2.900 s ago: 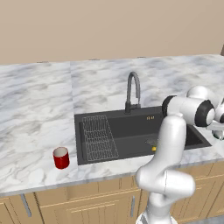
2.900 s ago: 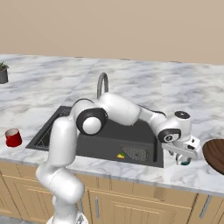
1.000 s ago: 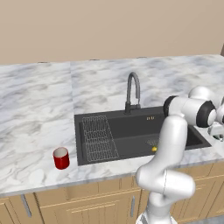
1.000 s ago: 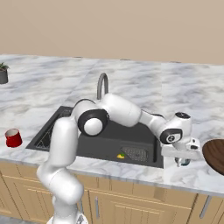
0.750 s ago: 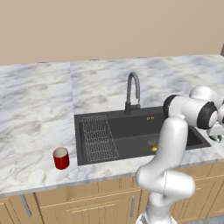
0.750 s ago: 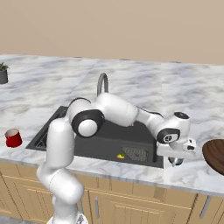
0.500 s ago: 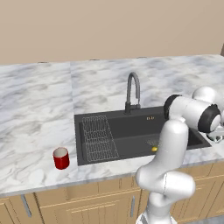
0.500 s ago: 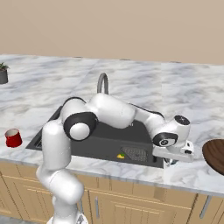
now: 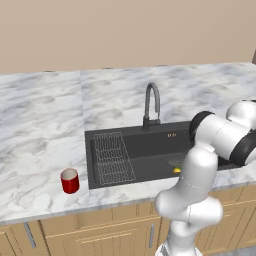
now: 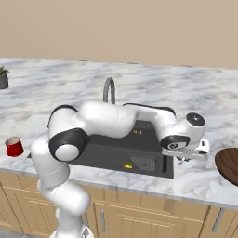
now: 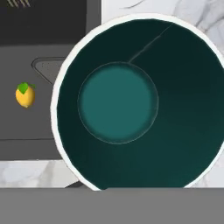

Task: Clear the mugs and bowl far away from the sink.

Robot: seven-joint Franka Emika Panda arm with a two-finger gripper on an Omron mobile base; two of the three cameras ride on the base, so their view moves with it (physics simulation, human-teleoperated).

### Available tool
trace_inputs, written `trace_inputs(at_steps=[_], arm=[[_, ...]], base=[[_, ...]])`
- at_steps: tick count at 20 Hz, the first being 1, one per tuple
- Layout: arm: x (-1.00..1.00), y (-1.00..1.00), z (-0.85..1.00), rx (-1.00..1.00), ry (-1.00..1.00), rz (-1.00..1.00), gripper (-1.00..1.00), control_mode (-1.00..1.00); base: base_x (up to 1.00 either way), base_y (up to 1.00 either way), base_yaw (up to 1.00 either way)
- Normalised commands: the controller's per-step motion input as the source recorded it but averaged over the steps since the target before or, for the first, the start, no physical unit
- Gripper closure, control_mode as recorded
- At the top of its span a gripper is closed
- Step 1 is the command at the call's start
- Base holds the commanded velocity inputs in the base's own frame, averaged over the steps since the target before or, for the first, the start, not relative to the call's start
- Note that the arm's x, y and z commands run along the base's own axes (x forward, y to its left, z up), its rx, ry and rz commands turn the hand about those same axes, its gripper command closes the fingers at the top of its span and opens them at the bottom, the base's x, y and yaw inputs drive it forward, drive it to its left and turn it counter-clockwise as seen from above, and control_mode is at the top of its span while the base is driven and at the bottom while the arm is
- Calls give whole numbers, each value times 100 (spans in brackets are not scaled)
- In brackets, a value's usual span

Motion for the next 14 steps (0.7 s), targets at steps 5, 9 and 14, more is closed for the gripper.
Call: trace_inputs(at_steps=[5, 9, 14], arm=[[0, 31, 100, -12, 43, -7, 100, -100], [-19, 7, 97, -2, 45, -5, 100, -100], [-69, 23, 40, 0, 4, -2, 100, -100]], base=[[0, 0, 0], [0, 0, 0], [0, 0, 0]])
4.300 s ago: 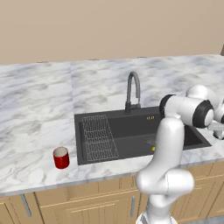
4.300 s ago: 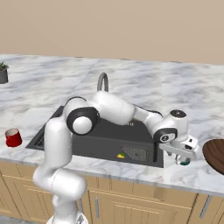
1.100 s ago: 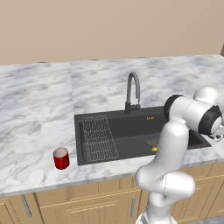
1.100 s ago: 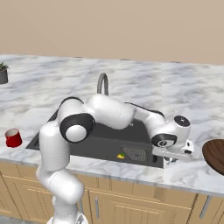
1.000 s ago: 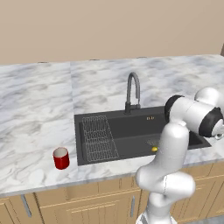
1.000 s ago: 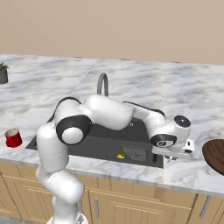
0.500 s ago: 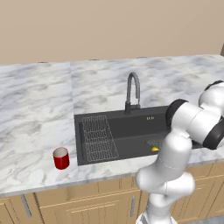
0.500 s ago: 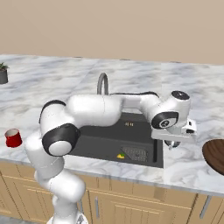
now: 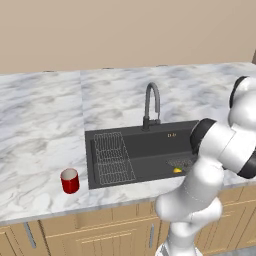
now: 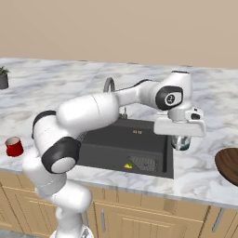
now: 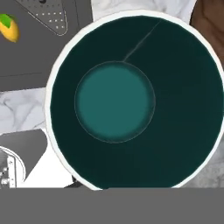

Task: Clear the mugs and bowl far away from the sink.

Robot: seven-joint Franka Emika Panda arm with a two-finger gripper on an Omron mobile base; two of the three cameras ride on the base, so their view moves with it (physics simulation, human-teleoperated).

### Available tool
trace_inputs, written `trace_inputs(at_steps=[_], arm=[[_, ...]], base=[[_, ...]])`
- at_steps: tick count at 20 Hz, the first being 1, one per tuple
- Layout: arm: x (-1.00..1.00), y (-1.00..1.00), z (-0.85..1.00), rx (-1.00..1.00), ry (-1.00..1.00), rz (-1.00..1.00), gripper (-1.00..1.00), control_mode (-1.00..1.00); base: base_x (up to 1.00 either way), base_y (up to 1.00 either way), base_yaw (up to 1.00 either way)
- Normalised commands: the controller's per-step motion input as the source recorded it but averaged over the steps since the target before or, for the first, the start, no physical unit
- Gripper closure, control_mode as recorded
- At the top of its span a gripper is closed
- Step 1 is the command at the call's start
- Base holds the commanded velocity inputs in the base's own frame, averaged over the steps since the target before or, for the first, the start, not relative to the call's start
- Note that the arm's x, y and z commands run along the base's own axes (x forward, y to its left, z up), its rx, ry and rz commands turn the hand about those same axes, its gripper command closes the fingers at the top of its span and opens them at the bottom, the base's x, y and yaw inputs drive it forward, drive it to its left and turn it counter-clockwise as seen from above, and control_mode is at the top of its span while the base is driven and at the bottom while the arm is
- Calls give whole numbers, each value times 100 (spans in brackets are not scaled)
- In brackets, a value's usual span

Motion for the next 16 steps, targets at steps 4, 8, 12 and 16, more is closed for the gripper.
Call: trace_inputs(at_steps=[4, 8, 12, 16], arm=[[-70, 42, 24, 0, -15, 0, 100, -100], [-49, 56, 15, 0, -25, 0, 100, -100], [-23, 57, 23, -9, -17, 0, 100, -100], [-21, 52, 17, -13, -2, 0, 100, -100]], base=[[0, 0, 0], [0, 0, 0], [0, 0, 0], [0, 0, 0]])
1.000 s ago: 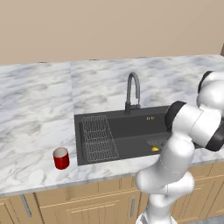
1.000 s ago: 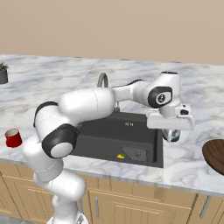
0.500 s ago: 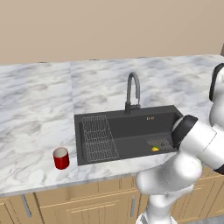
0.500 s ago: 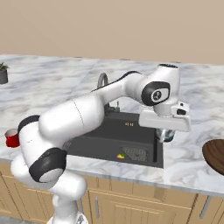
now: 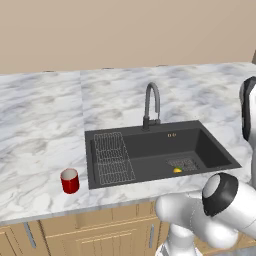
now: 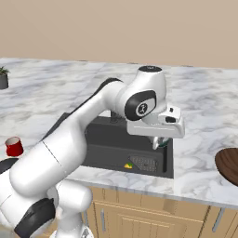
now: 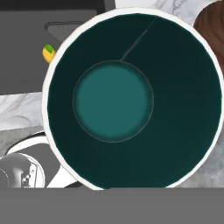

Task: Clear the mugs and bowl far away from the sink.

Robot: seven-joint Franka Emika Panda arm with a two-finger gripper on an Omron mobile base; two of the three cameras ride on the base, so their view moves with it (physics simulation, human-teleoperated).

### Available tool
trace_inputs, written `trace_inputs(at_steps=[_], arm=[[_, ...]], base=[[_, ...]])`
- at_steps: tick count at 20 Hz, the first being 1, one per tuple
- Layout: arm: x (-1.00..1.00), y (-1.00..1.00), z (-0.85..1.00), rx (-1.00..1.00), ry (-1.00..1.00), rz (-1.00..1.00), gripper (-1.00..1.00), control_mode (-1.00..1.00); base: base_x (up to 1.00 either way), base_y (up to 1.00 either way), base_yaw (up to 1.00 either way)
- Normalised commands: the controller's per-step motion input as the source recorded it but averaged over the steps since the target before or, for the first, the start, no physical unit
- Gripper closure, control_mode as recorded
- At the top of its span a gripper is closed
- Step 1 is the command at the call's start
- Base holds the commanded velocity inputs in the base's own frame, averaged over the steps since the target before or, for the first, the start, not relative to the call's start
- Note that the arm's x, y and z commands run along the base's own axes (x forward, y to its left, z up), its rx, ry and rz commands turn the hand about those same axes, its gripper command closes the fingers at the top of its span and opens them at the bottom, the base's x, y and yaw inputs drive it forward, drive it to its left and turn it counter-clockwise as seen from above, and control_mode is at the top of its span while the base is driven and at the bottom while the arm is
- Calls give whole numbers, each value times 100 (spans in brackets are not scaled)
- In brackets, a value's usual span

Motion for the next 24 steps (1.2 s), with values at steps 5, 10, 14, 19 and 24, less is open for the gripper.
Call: trace_inputs(at_steps=[5, 10, 14, 19, 24], arm=[[-27, 43, 20, -13, -1, 0, 100, -100], [-17, 15, 7, -5, -1, 0, 100, 100], [0, 0, 0, 0, 0, 0, 100, 100], [0, 0, 0, 0, 0, 0, 100, 100], [0, 0, 0, 0, 0, 0, 100, 100]], base=[[0, 0, 0], [-9, 0, -9], [-5, -17, -87], [0, 0, -100], [0, 0, -100]])
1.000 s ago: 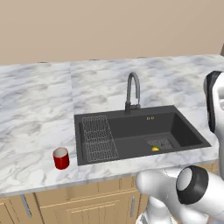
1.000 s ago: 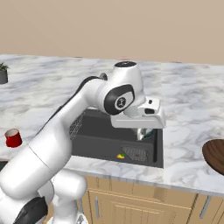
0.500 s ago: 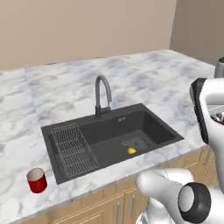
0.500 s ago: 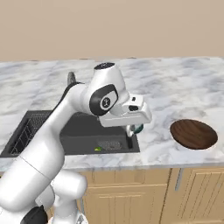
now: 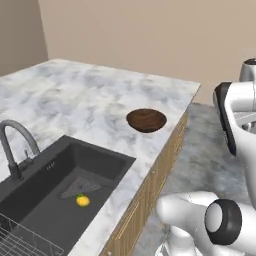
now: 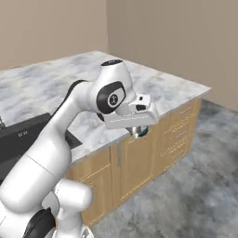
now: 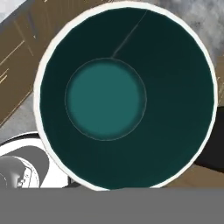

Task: Clear the mugs and bowl far away from the sink.

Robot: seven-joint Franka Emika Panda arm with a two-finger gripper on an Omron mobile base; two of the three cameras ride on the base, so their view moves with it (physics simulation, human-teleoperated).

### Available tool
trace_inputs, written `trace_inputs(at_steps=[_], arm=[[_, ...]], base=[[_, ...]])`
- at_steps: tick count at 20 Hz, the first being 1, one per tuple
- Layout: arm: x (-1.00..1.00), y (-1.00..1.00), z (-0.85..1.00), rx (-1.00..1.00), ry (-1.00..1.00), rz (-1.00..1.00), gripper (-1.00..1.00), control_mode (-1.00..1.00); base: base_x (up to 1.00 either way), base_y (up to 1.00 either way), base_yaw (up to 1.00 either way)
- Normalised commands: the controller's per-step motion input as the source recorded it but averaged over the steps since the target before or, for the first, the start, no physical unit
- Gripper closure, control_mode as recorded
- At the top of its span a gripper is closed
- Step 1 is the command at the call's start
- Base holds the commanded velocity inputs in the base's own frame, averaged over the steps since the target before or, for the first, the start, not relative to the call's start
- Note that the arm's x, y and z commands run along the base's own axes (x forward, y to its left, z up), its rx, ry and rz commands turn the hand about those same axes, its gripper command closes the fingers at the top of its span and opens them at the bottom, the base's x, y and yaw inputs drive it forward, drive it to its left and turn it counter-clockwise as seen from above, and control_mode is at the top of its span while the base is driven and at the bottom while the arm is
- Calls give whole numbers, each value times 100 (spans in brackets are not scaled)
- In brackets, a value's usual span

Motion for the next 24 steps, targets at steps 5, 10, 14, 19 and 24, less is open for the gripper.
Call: trace_inputs(at_steps=[5, 10, 14, 19, 24], arm=[[0, 0, 0, 0, 0, 0, 100, 100], [0, 0, 0, 0, 0, 0, 100, 100], [0, 0, 0, 0, 0, 0, 100, 100], [0, 0, 0, 0, 0, 0, 100, 100], [0, 0, 0, 0, 0, 0, 100, 100]], base=[[0, 0, -100], [0, 0, -99], [0, 0, -94], [0, 0, -92], [17, 26, -81]])
